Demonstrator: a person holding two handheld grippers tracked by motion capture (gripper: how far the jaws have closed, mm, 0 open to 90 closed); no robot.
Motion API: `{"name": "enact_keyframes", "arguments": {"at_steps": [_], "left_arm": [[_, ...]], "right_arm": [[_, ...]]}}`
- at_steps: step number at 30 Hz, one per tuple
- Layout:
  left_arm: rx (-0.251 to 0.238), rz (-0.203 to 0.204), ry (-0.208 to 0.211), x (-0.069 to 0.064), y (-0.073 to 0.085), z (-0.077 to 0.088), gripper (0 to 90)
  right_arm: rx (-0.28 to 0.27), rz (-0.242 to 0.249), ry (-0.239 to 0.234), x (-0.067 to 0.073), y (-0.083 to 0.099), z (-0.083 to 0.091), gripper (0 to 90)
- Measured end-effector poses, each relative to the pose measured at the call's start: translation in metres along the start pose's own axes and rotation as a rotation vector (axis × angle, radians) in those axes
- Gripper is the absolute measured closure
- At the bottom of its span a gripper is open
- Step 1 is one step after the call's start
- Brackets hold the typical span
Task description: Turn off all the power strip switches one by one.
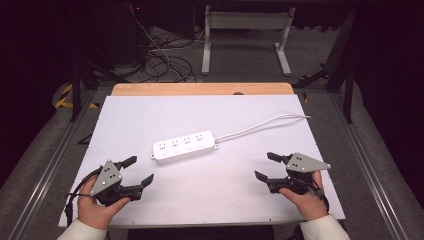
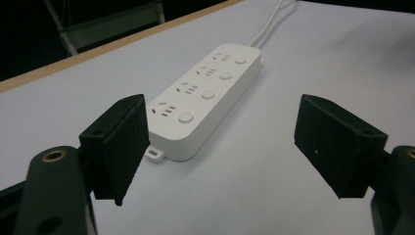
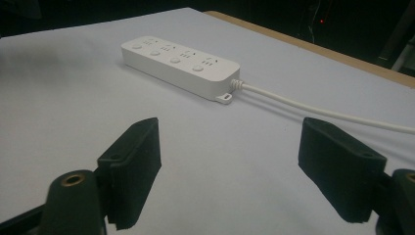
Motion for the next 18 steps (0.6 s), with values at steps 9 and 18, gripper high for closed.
{"name": "enact_keyframes", "arguments": {"at_steps": [9, 18], "left_arm": [[-0.045, 0.028, 0.029, 0.0, -0.01, 0.005, 30.3], [-0.033, 0.021, 0.066, -0.005, -0.011, 0.006, 30.8]], "right_arm": [[-0.013, -0.002, -0.013, 0.002, -0.002, 0.0, 28.3], [-0.011, 0.007, -0.018, 0.003, -0.002, 0.0, 28.2]]}}
Point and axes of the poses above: each handheld gripper's, and its own axes: z roughly backward along the jaws, y roughly out of its underside, x roughly to its left, the point moved 7 cm from there along -z, roughly forward along the jaws, and after that the axes turned 7 degrees about z, right-handed, at the moved point
